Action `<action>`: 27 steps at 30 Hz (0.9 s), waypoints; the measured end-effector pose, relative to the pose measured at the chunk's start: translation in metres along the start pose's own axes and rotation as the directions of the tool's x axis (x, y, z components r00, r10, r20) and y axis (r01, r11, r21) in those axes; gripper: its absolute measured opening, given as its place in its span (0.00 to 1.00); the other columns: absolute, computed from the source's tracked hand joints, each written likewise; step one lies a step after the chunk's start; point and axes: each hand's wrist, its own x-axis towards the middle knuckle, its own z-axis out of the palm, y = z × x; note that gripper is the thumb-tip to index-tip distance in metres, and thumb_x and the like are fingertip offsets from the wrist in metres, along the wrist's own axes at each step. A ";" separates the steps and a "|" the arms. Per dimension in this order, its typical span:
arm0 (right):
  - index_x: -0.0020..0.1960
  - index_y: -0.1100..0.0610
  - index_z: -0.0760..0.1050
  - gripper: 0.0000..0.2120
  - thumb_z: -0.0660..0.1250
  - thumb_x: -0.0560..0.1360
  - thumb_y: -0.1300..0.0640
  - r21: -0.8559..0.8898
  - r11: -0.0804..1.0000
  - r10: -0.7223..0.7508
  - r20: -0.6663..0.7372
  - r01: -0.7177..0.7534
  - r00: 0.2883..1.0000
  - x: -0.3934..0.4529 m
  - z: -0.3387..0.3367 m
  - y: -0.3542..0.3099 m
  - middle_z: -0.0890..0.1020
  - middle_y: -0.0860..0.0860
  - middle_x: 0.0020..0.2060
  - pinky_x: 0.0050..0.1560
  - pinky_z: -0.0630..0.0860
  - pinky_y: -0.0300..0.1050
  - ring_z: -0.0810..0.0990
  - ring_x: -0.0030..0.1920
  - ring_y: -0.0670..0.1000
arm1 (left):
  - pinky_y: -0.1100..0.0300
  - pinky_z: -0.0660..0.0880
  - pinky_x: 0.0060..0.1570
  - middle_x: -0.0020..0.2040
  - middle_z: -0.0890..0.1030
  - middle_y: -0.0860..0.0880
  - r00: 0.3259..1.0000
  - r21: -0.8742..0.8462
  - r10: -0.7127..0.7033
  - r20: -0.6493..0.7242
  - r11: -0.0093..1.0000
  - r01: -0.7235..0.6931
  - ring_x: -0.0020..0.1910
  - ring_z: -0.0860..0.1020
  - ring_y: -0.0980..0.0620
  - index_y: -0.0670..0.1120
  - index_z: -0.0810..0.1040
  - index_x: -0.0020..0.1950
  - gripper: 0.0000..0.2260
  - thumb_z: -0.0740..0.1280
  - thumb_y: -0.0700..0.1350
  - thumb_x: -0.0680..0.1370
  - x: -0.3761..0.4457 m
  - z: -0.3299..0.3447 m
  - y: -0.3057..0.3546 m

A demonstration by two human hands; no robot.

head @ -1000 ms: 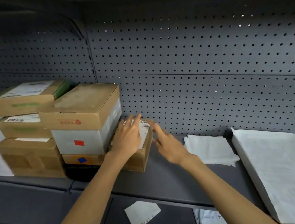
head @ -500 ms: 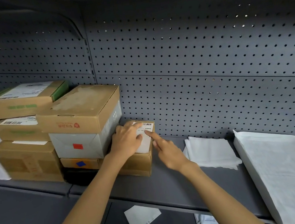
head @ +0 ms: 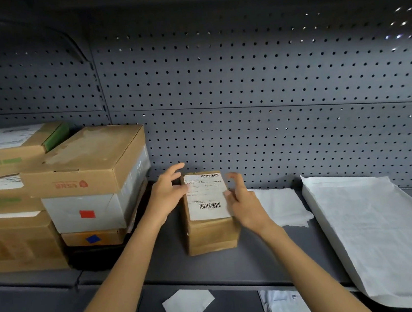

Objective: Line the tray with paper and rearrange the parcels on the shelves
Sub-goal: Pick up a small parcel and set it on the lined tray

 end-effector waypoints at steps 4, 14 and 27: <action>0.69 0.52 0.63 0.15 0.57 0.84 0.59 0.086 0.996 -0.015 -0.072 0.021 0.997 -0.003 -0.011 -0.003 0.83 0.51 0.42 0.43 0.74 0.46 0.78 0.39 0.50 | 0.69 0.76 0.44 0.72 0.75 0.46 0.987 -0.084 0.126 -0.097 0.987 -0.135 0.57 0.80 0.52 0.51 0.72 0.73 0.23 0.60 0.31 0.82 -0.003 0.012 0.021; 0.72 0.43 0.61 0.19 0.59 0.83 0.45 0.531 0.843 -0.021 -0.119 0.082 0.993 -0.023 -0.036 -0.024 0.78 0.36 0.55 0.42 0.74 0.23 0.80 0.45 0.26 | 0.42 0.67 0.72 0.69 0.72 0.61 0.839 0.048 0.498 -0.219 0.864 -0.501 0.61 0.76 0.64 0.59 0.71 0.73 0.27 0.72 0.41 0.76 -0.030 0.046 0.064; 0.77 0.42 0.66 0.33 0.53 0.78 0.27 0.655 0.751 0.025 -0.146 0.078 0.989 -0.027 -0.082 0.000 0.76 0.46 0.71 0.72 0.72 0.51 0.75 0.71 0.45 | 0.60 0.57 0.69 0.79 0.58 0.61 0.969 -0.430 0.220 0.112 0.890 -0.152 0.72 0.59 0.64 0.65 0.51 0.81 0.31 0.63 0.59 0.81 -0.043 0.093 0.119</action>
